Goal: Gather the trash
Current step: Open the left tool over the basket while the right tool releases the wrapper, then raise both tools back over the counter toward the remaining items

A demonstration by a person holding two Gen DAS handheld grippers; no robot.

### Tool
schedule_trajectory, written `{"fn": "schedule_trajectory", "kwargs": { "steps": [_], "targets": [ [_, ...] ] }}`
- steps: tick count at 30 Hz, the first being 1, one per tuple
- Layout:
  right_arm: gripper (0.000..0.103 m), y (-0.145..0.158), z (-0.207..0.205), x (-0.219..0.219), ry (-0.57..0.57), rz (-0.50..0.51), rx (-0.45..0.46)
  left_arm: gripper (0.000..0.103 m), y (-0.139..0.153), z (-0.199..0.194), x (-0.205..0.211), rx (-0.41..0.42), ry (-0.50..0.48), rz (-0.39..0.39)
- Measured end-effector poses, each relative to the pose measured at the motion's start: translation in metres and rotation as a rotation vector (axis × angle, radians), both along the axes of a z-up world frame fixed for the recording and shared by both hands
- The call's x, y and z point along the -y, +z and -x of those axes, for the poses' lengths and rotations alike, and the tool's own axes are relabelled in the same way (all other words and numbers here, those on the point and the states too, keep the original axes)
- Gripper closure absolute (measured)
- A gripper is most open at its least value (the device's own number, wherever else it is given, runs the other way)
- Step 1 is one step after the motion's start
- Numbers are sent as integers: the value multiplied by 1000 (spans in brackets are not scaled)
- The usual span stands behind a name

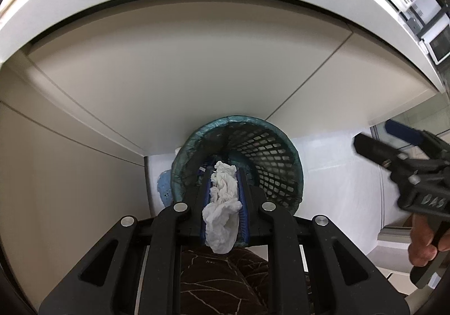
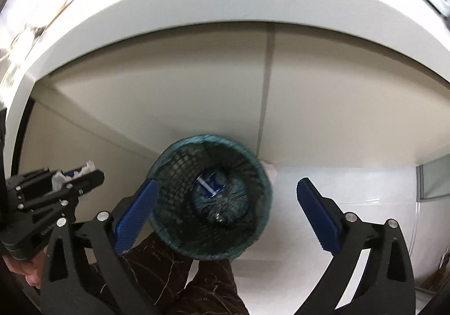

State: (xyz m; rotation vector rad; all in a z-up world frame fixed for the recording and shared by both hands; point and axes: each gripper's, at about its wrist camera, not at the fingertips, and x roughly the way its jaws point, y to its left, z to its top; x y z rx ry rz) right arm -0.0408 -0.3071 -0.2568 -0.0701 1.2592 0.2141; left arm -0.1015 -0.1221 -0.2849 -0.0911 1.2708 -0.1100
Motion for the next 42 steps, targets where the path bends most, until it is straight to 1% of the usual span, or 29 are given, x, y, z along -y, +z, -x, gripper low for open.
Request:
{"fn": "schedule_trajectory", "kwargs": {
  "steps": [5,8,11,13,15,17,18,19,20,22,23,25,30,32,34,36,38,39,42],
  "targets": [
    [8,14,4,25,-53,8,31,84,-13,-4,21,-10,-60,-11],
    [8,18,6,38,-83,8,39,83,-17,-6,33,-14,-90,-10],
    [8,18,6,48,-107,15,36,77,-19,-7,43,-16,-120,-12],
    [8,18,7,51,-116,20,34,68,-21,-8,49,-16,-131,-14],
    [8,20,8,54,-119,22,38,63,-21,-8,51,-13,-134,-10],
    [8,21,9,56,-120,25,40,54,-20,-7,52,-10,-132,-8],
    [8,22,9,56,-122,26,40,47,-19,-7,52,-6,-129,-8],
    [8,22,9,57,-123,26,40,43,-18,-7,52,-1,-126,-3],
    [8,23,8,57,-124,26,42,42,-17,-7,53,2,-124,0],
    [8,25,9,59,-124,27,44,34,-16,-7,53,10,-119,-4],
    [8,26,9,59,-123,26,44,32,-14,-7,53,15,-116,-3],
    [8,27,8,59,-122,25,48,24,-8,-6,51,25,-107,3],
    [8,31,7,59,-119,21,56,8,2,-6,46,39,-80,-8],
    [8,34,6,60,-116,14,64,6,12,-4,40,64,-57,1],
    [8,42,5,60,-116,14,76,6,23,-3,34,79,-44,-1],
    [8,53,3,60,-109,23,93,6,34,-4,30,91,-40,-6],
    [8,66,1,59,-103,30,114,6,54,-2,24,126,-27,-22],
    [8,73,0,58,-99,37,125,6,59,-2,22,134,-23,-29],
    [8,96,-4,55,-86,45,158,6,81,-5,11,161,7,-29]
  ]
}}
